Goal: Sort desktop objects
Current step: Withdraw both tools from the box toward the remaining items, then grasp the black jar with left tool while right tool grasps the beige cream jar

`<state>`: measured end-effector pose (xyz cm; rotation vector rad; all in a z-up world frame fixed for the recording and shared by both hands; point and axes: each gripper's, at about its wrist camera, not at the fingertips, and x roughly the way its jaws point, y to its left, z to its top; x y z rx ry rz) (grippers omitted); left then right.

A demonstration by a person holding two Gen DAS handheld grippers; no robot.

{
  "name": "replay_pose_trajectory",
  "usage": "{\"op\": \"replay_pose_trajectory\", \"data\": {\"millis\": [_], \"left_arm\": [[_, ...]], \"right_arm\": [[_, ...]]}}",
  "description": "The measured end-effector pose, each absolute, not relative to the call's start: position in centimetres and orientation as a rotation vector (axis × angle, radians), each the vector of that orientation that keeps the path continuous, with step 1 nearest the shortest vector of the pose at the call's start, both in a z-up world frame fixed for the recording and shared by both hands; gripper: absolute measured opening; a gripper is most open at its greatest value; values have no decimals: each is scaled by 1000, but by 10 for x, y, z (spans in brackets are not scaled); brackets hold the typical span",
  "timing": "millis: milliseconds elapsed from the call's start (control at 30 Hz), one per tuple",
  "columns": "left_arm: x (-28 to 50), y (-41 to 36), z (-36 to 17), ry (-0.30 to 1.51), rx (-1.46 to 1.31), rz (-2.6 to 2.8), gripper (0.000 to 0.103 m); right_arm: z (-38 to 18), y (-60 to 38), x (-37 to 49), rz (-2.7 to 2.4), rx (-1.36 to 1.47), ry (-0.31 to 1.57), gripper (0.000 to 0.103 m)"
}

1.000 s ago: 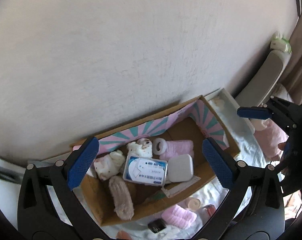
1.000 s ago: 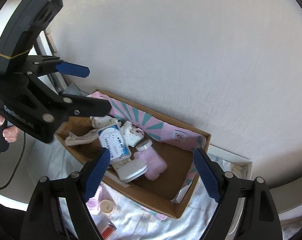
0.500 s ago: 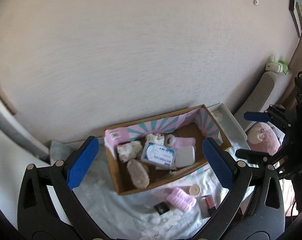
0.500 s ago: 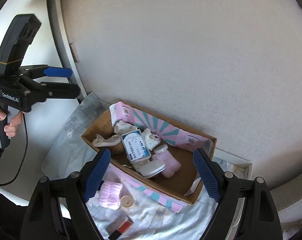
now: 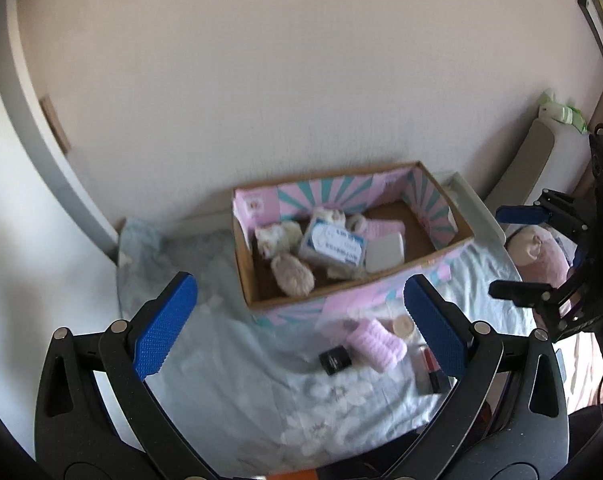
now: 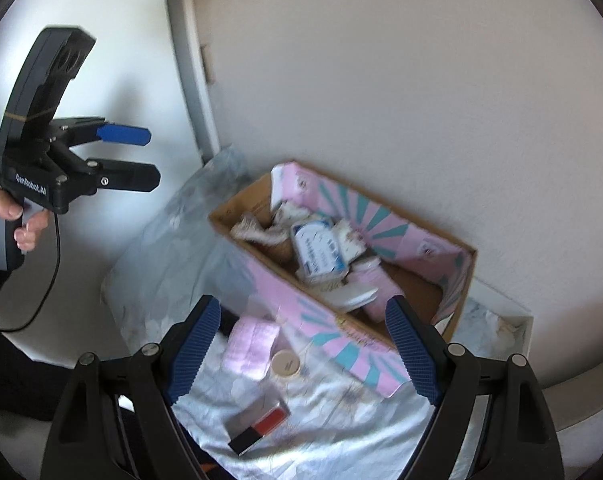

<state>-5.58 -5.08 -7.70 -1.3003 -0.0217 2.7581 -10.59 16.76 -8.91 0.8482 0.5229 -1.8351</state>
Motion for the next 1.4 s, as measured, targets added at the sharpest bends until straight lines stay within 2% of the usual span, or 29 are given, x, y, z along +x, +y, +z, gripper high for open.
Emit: {"op": "replay_pose_trajectory", "data": {"millis": [67,167,333,400,600,867,1033,1267,1400], "left_arm": [[-53,-50,-90,-79,-1332,2727,103],[-50,-47,-108,-120,-1383,2702,102],[-44,-43,-135,-168,-1438,2681,97],[-42,-43,-149,-187,-1467,2674,94],[-36,-33,-205,-237,-1565,2632,77],[-36,-18,-258,-282,-1631,2596,73],[-40,-18,-275,-336,-1649,2614,70],[-48,-13,-290,-347,-1647,2647,60],[-48,-11,-292,-352,-1628,2673,52]], "right_arm": [[-100,165,-101,-1833,852,564,82],[-117,163,-96,-1814,863,613,75],[-146,163,-95,-1773,914,632,72],[-158,164,-97,-1765,935,635,65],[-193,164,-100,-1748,967,660,56],[-230,158,-104,-1705,984,666,55],[-244,155,-104,-1686,979,679,55],[-259,147,-108,-1655,968,702,48],[-262,140,-110,-1634,956,691,38]]}}
